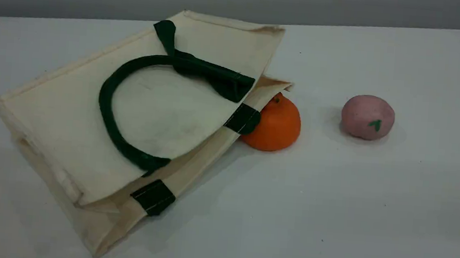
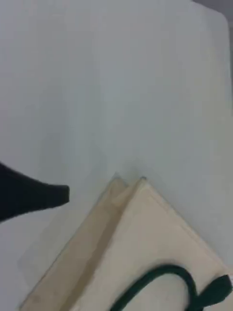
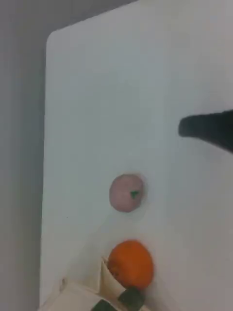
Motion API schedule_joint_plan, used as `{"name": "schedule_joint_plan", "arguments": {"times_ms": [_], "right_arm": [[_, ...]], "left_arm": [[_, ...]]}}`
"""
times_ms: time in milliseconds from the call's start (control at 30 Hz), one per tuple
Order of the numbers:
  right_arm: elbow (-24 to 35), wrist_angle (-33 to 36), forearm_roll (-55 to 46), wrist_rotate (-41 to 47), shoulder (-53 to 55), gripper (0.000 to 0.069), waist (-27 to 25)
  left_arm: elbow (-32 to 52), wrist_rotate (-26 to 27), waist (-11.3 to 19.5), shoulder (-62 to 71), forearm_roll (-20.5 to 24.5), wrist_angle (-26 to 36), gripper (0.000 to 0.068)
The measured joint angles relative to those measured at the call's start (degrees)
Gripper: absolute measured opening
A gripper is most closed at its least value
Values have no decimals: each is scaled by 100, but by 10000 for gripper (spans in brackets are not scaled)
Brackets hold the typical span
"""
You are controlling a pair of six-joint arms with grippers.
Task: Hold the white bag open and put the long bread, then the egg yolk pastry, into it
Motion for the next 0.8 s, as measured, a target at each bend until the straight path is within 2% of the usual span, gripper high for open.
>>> {"name": "schedule_joint_plan", "arguments": {"times_ms": [133,267,800], "right_arm": [[0,0,-5,0,0,562,0],[0,0,-5,0,0,562,0],[0,0,-5,0,0,562,0]], "left_arm": [[0,0,-39,-5,0,0,526],[0,0,-236,0,0,-5,526],[0,0,-230,4,0,-17,526]]}}
